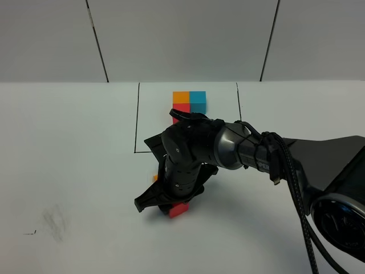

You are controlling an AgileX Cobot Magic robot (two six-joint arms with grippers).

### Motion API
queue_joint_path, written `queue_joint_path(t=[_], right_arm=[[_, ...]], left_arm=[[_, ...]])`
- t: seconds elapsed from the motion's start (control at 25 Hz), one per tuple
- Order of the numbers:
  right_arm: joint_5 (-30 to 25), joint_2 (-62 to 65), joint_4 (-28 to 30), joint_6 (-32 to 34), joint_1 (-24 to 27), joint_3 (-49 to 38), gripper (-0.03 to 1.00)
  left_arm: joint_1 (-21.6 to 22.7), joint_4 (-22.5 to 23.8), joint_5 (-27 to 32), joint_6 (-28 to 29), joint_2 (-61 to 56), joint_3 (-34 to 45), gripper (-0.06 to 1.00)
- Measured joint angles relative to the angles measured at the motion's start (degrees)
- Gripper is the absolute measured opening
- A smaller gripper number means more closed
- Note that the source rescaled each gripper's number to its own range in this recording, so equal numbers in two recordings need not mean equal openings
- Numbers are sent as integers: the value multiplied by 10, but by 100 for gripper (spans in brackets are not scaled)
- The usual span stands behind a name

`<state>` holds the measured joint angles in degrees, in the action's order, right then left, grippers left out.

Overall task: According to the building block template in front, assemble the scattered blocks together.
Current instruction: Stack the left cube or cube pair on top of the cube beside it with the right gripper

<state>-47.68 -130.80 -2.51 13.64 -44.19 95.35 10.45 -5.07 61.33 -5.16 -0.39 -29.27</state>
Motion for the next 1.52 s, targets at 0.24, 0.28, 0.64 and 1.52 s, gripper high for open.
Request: queue_joint_path(t=[0.24, 0.28, 0.64, 1.52], right_arm=[[4, 0, 0, -2, 0, 0, 1], [4, 0, -1, -2, 0, 0, 1], [11, 0, -28, -2, 0, 0, 1], [-50, 11, -38, 86, 36, 0, 1]], left_arm=[[0, 0, 0, 0, 0, 0, 61], [0, 0, 0, 0, 0, 0, 61], [0, 0, 0, 0, 0, 0, 61], [0, 0, 0, -1, 0, 0, 61]])
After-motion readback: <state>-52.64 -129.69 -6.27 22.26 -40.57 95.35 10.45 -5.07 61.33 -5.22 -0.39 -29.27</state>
